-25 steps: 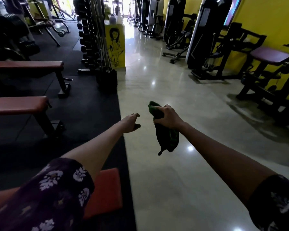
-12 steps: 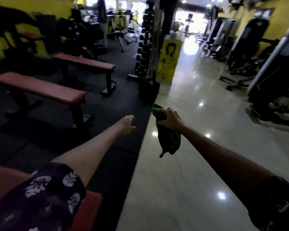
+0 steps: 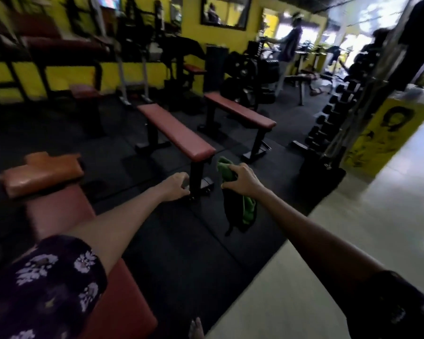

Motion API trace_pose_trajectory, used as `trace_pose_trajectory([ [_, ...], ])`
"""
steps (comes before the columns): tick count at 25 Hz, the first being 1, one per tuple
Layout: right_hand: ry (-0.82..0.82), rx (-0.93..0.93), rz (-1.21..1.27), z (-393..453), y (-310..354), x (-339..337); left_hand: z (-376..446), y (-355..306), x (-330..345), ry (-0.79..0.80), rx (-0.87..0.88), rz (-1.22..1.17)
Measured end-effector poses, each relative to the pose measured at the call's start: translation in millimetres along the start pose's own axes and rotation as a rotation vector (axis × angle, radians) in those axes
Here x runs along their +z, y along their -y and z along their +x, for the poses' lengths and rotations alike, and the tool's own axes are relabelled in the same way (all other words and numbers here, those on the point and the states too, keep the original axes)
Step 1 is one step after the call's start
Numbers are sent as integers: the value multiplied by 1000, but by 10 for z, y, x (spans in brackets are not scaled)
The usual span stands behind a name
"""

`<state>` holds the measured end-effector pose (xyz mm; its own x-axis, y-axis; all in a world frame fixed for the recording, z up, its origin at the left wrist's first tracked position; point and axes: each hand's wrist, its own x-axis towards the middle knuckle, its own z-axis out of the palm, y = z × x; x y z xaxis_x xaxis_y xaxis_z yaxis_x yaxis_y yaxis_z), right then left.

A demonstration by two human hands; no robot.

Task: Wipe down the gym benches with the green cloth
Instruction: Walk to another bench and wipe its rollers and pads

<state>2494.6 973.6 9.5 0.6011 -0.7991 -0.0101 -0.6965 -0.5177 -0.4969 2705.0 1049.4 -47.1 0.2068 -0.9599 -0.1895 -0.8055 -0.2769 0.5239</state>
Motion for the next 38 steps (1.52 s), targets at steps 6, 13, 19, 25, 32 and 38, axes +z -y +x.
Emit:
trace_pose_trajectory([
  [6, 81, -237, -3, 1722, 228, -193, 1179, 480, -747, -206, -216, -93],
  [13, 159, -356, 33, 3589, 345, -91, 2183, 864, -1197, -250, -369, -103],
  [19, 269, -514, -7, 5131, 613, 232, 3011, 1284, -1805, -395, -499, -97],
  [25, 365, -681, -32, 6430, 1205, 303, 3499, 1584, -2446, -508, -671, -113],
  [32, 474, -843, -25, 7601, 2139, 846, 3947, 2521, -2978, -572, -857, -170],
  [38, 495, -901, -65, 8691, 3246, 1509, 4429, 3925, -3826, -617, -907, -182],
])
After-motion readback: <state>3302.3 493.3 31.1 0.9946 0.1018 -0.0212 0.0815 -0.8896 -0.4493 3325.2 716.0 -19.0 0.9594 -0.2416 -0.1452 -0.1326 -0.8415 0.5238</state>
